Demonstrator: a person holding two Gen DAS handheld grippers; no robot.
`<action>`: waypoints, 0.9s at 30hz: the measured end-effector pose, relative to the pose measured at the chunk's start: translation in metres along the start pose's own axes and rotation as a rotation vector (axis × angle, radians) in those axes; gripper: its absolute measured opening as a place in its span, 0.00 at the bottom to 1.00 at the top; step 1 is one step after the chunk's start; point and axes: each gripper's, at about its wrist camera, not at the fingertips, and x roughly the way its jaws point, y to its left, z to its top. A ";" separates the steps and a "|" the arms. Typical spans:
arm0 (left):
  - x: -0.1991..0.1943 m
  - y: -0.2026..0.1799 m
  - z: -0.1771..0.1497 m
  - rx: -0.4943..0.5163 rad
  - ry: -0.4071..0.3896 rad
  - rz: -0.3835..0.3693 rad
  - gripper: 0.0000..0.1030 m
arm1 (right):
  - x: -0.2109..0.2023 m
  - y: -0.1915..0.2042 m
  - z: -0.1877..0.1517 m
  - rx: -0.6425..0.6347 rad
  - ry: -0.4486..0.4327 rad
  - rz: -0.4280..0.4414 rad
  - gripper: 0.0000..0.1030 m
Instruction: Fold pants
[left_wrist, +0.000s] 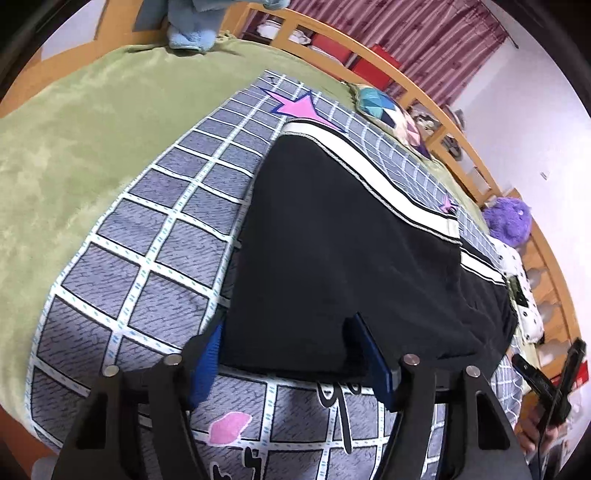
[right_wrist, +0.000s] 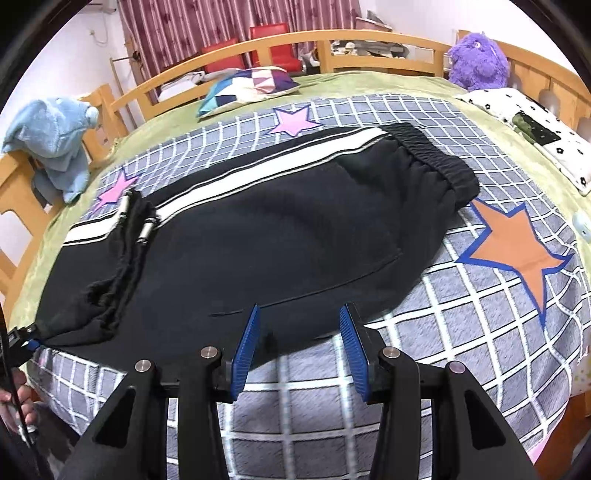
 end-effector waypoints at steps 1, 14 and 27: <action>0.000 0.000 0.000 -0.004 -0.002 0.003 0.52 | -0.001 0.003 -0.001 -0.004 0.004 0.010 0.43; -0.033 -0.039 0.016 0.080 -0.079 0.052 0.17 | -0.005 -0.003 -0.008 0.036 0.002 0.083 0.43; -0.056 -0.099 0.028 0.182 -0.144 0.096 0.15 | -0.029 -0.038 -0.012 0.064 -0.048 0.084 0.43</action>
